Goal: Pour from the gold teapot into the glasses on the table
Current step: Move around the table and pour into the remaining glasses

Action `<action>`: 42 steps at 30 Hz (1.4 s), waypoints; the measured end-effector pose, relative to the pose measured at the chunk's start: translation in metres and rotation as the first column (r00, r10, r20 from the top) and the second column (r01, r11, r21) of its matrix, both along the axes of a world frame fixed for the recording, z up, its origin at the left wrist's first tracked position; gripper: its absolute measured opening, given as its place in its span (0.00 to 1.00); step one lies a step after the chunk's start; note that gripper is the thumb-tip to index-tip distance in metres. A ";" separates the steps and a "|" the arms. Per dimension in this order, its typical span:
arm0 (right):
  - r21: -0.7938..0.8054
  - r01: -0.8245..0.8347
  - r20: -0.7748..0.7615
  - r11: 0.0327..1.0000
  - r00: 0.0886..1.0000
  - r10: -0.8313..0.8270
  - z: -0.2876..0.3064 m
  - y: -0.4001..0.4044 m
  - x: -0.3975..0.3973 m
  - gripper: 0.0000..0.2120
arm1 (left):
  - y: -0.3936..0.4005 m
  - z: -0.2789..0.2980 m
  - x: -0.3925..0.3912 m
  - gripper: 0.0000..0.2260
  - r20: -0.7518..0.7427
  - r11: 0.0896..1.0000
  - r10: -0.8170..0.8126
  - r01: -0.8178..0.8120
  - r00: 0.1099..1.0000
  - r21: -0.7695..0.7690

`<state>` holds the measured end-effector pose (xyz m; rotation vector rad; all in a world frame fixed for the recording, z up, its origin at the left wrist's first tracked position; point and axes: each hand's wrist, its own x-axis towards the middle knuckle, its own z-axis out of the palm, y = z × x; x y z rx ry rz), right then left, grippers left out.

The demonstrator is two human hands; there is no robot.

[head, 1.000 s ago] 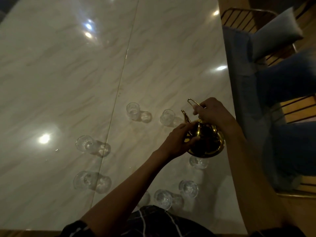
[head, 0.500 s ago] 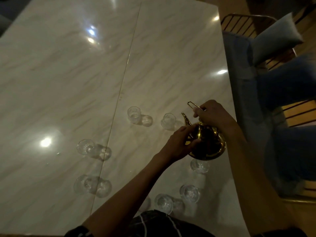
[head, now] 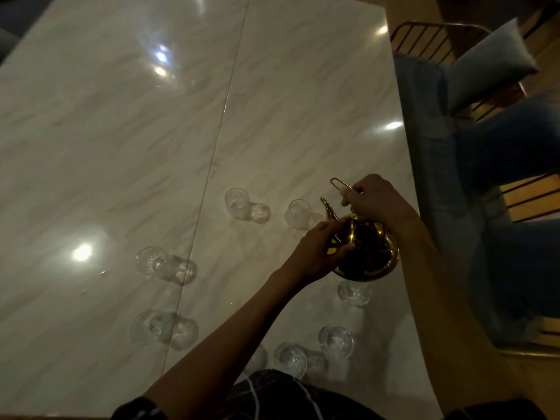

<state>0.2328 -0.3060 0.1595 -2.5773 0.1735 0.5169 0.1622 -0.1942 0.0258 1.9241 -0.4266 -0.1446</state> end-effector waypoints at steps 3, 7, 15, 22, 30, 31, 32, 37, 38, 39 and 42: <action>0.003 -0.005 0.001 1.000 1.000 0.005 0.001 0.000 0.000 0.16 | -0.001 0.000 0.000 0.25 0.001 1.000 0.002 -0.002 1.000 -0.003; 0.008 -0.004 0.002 1.000 1.000 0.004 0.002 0.000 0.000 0.16 | 0.000 0.003 0.000 0.25 0.013 1.000 0.007 -0.007 1.000 -0.017; -0.011 -0.011 0.004 1.000 1.000 0.011 0.001 -0.002 0.002 0.16 | -0.001 0.005 -0.001 0.25 0.004 1.000 0.002 -0.002 1.000 -0.028; -0.015 -0.018 0.004 1.000 1.000 0.018 0.002 -0.002 0.004 0.16 | -0.002 0.006 0.001 0.24 0.004 0.999 0.020 -0.020 1.000 -0.028; 0.003 -0.015 0.000 1.000 1.000 0.015 0.006 -0.002 0.005 0.16 | -0.003 0.007 0.003 0.24 0.030 1.000 0.015 -0.014 0.999 -0.021; 0.009 -0.012 0.002 1.000 1.000 0.012 0.006 -0.001 0.005 0.16 | -0.003 0.007 0.003 0.24 0.028 1.000 0.016 -0.016 0.999 -0.018; 0.013 -0.010 0.004 1.000 1.000 0.010 0.007 -0.001 0.005 0.16 | -0.003 0.007 0.003 0.24 0.025 1.000 0.015 -0.015 1.000 -0.013; 0.004 -0.009 0.004 1.000 1.000 0.009 0.008 0.000 0.005 0.16 | -0.003 0.010 0.003 0.24 0.019 1.000 0.016 -0.016 1.000 -0.015; 0.003 -0.007 0.001 1.000 1.000 0.007 0.009 0.000 0.005 0.16 | -0.003 0.011 0.003 0.24 0.021 1.000 0.024 -0.024 0.999 -0.015; -0.002 -0.006 -0.006 1.000 1.000 0.006 0.009 0.000 0.005 0.15 | -0.003 0.011 0.002 0.24 0.025 0.999 0.030 -0.030 0.999 -0.017; -0.007 -0.011 -0.014 1.000 1.000 0.011 0.010 0.001 0.005 0.15 | -0.003 0.012 0.001 0.24 0.032 0.999 0.032 -0.031 0.999 -0.021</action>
